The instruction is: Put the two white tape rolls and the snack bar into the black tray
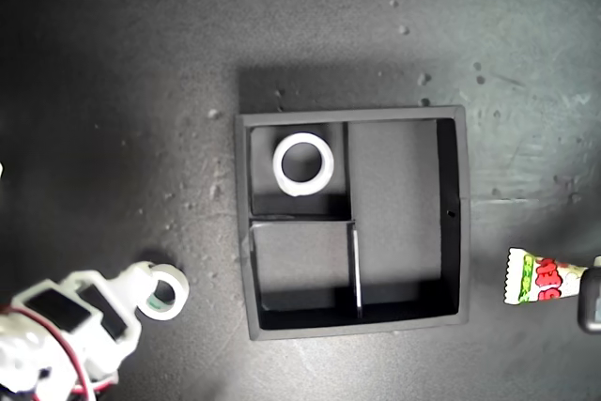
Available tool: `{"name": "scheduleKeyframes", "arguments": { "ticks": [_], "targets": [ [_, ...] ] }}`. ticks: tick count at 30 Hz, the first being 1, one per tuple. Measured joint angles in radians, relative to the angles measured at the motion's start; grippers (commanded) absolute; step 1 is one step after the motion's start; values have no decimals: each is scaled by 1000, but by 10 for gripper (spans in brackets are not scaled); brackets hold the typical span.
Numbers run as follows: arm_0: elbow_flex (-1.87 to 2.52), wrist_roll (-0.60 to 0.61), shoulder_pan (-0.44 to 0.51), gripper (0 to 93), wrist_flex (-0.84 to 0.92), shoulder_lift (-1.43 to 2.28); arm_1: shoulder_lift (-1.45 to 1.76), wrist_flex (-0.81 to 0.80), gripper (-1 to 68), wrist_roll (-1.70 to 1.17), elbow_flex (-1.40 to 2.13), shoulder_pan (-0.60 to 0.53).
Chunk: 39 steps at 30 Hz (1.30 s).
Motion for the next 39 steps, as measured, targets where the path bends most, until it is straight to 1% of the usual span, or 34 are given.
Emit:
{"name": "scheduleKeyframes", "arguments": {
  "ticks": [2, 4, 7, 9, 11, 15, 18, 22, 26, 30, 33, 39],
  "targets": [
    [15, -17, 43, 151, -20, -31, 9, 11, -2, 86, 2, 23],
    [38, -26, 63, 151, -44, -52, 15, 11, -6, 140, 9, 43],
    [103, -29, 67, 151, -104, -57, 17, 6, -6, 35, 2, 124],
    [169, -29, 63, 151, -163, -57, 17, -23, -6, -164, -5, 204],
    [232, -29, 61, 151, -219, -57, 15, -57, -6, -420, -26, 247],
    [291, -20, 61, 151, -307, -44, 15, -92, -6, -991, -80, 270],
    [290, -14, 61, 151, -327, -44, 15, -117, -6, -1273, -117, 302],
    [252, -11, 61, 151, -333, -91, 15, -127, -6, -1485, -178, 357],
    [225, -11, 61, 150, -336, -146, 15, -132, -6, -1594, -219, 371],
    [219, -17, 60, 145, -339, -175, 15, -178, -6, -1667, -224, 371],
    [219, -37, 75, 143, -342, -175, 15, -207, -6, -1694, -224, 371],
    [222, -64, 98, 132, -371, -183, 12, -215, -6, -1700, -224, 396]
  ]
}}
